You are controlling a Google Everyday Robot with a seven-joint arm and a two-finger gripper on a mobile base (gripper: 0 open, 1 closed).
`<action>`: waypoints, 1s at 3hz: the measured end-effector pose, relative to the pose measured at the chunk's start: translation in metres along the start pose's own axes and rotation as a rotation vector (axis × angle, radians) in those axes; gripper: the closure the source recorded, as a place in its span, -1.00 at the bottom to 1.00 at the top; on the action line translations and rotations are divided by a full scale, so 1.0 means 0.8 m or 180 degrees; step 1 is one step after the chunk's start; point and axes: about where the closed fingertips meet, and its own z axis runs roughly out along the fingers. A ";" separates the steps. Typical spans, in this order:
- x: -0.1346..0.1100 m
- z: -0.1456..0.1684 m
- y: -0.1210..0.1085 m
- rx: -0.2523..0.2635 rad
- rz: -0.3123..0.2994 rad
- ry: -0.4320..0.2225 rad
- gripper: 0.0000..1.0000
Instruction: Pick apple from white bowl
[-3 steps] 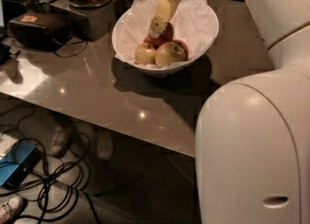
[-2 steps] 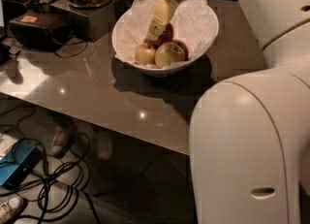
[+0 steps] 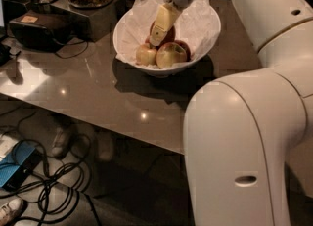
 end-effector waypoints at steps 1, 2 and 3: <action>0.001 0.014 -0.005 -0.0042 0.0025 0.0037 -0.68; 0.005 0.027 -0.006 -0.0100 -0.0010 0.0068 -0.31; 0.005 0.027 -0.006 -0.0100 -0.0011 0.0068 0.14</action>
Offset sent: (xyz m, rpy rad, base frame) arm -0.0239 -0.0187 -0.0295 -0.0774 0.1690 0.0660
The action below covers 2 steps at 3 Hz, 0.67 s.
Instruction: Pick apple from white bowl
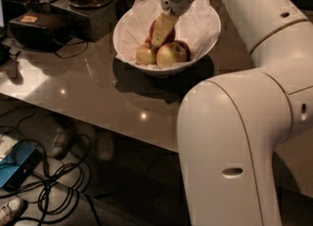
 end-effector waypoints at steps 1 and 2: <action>0.000 0.000 0.000 0.0000 0.0000 0.0000 0.62; -0.011 0.003 -0.008 0.0082 -0.0013 -0.0088 0.99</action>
Offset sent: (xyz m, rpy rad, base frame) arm -0.0022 0.0007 0.0027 -0.0026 -0.0077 0.0060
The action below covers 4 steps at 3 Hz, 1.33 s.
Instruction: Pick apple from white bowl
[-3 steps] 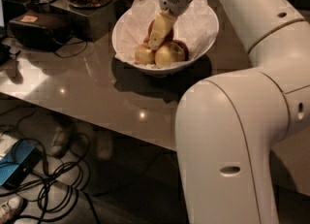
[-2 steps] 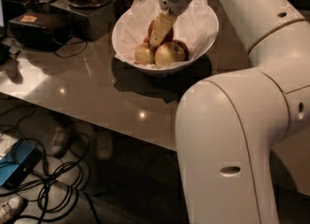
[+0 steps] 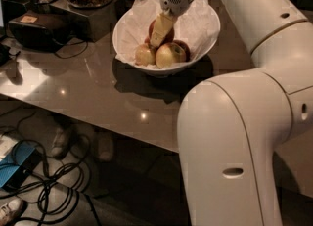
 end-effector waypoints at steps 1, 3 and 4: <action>-0.012 -0.020 0.014 0.0044 -0.0082 -0.0089 1.00; -0.030 -0.061 0.069 -0.0087 -0.0396 -0.0152 1.00; -0.028 -0.078 0.099 -0.0174 -0.0598 -0.0203 1.00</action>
Offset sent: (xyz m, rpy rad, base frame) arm -0.0738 0.0113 0.0653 0.0033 0.0203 0.1325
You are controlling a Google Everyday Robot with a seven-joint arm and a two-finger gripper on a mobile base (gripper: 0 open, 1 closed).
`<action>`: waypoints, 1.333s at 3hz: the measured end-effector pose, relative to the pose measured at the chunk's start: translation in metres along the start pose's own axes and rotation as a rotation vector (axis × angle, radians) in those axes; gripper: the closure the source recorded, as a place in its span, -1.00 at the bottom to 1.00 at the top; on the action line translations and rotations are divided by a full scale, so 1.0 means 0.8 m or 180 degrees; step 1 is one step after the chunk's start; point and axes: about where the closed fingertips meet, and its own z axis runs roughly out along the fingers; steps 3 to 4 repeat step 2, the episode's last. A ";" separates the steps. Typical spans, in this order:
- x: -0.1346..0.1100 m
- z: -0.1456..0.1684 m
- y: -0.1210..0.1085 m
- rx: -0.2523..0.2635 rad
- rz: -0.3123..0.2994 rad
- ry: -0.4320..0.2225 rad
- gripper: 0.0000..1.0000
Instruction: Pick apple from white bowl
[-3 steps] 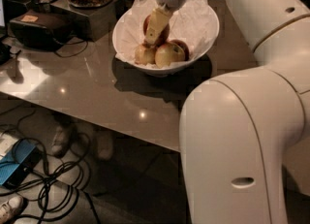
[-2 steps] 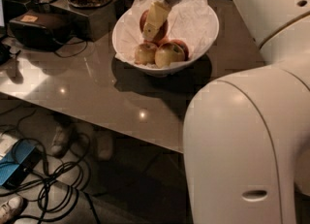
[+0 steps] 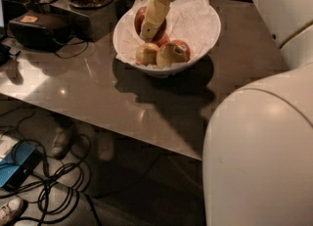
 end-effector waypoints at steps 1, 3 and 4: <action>0.008 -0.017 0.033 -0.0051 -0.0158 -0.0081 1.00; 0.001 -0.014 0.028 0.0007 -0.0158 -0.0132 1.00; 0.001 -0.014 0.028 0.0007 -0.0158 -0.0132 1.00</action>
Offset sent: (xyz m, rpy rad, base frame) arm -0.0252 -0.0053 0.0084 0.0206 -0.0104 0.0471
